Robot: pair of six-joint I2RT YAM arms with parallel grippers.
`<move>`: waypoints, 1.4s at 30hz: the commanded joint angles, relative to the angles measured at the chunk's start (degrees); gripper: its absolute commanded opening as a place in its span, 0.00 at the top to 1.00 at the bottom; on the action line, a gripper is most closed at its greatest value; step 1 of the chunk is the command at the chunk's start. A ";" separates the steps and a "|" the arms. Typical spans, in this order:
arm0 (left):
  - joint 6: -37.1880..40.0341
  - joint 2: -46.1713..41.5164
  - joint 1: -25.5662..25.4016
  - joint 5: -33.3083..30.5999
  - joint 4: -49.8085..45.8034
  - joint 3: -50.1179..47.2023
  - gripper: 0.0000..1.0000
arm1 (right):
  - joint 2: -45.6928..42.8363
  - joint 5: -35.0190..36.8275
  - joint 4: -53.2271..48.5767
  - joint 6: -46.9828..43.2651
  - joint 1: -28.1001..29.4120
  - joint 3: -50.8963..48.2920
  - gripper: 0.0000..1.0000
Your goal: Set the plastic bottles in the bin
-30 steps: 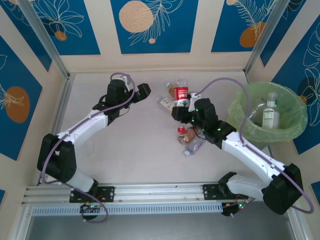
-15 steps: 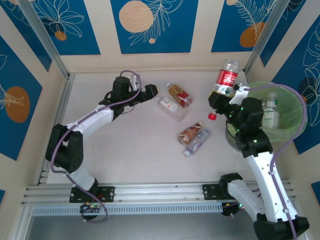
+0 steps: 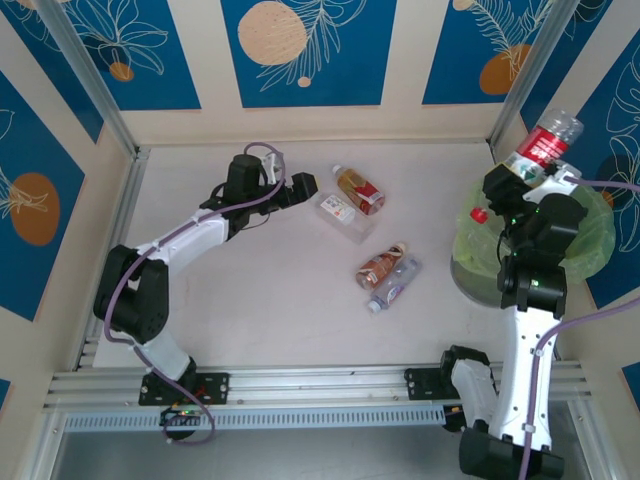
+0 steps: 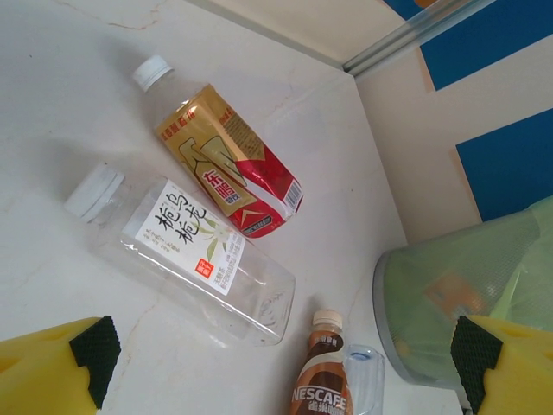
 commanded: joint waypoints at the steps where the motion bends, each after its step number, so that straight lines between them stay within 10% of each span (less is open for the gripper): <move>1: 1.63 0.43 -0.10 1.32 -0.62 2.07 0.00 | 0.08 -0.60 0.79 1.02 -4.33 2.26 0.49; 14: 1.64 1.75 -0.10 1.52 -1.09 2.83 0.00 | 2.06 -1.34 3.77 -4.28 -10.56 -3.27 0.44; 25: 1.81 1.41 -0.10 1.48 -1.78 2.59 0.00 | 3.07 -1.98 -2.20 -7.12 -9.86 -3.98 0.00; 42: 1.59 4.49 -1.04 1.77 -4.43 5.47 0.00 | 1.39 -3.78 -9.36 -4.91 -8.46 1.05 0.00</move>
